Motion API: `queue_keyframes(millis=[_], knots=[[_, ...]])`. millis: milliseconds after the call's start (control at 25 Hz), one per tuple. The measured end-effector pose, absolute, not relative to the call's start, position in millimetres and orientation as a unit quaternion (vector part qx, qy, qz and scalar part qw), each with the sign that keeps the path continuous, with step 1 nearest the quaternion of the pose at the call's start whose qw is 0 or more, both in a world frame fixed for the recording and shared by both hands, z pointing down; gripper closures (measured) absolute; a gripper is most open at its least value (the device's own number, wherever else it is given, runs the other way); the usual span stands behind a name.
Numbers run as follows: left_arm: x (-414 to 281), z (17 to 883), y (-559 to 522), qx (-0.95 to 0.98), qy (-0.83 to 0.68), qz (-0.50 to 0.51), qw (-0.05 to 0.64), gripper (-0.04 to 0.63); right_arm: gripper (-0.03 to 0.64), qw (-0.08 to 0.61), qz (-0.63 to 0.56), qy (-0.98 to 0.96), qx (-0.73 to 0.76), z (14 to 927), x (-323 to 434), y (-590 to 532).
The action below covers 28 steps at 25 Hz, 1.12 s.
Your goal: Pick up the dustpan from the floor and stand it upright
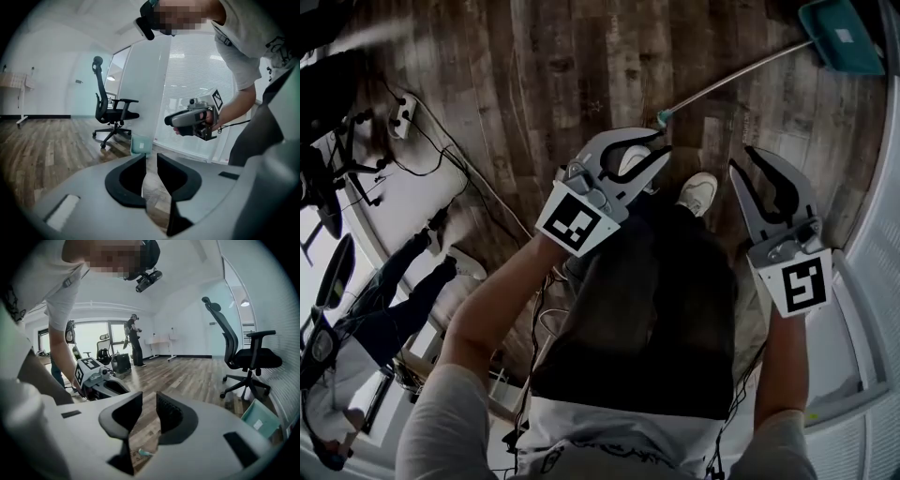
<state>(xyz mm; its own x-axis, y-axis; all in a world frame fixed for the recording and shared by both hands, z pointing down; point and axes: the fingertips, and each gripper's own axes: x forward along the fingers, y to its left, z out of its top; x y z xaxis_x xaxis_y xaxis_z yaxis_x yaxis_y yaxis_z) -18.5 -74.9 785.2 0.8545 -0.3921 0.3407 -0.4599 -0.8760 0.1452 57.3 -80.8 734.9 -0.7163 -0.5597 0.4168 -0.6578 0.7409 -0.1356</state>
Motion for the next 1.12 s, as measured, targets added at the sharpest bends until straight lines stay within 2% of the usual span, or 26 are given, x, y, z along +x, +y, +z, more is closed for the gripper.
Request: queue_keyframes(millis=[120,520,1120], knots=[[-19.1,821.9,-76.7,0.953,-0.228,0.158,0.124,0.537,0.538,0.194,0.13,-0.92,0.314,776.0,57.8,-84.7],[-24.9,943.1,-78.8,0.946,-0.23,0.191,0.123,0.537,0.535,0.2,0.125,-0.921,0.311,913.5,54.7,-95.8],[-31.1,1087.5,-59.6,0.944,-0.226,0.2,0.134,0.577,0.523,0.223,0.123,-0.936,0.244,1073.7,-5.6,-39.3]])
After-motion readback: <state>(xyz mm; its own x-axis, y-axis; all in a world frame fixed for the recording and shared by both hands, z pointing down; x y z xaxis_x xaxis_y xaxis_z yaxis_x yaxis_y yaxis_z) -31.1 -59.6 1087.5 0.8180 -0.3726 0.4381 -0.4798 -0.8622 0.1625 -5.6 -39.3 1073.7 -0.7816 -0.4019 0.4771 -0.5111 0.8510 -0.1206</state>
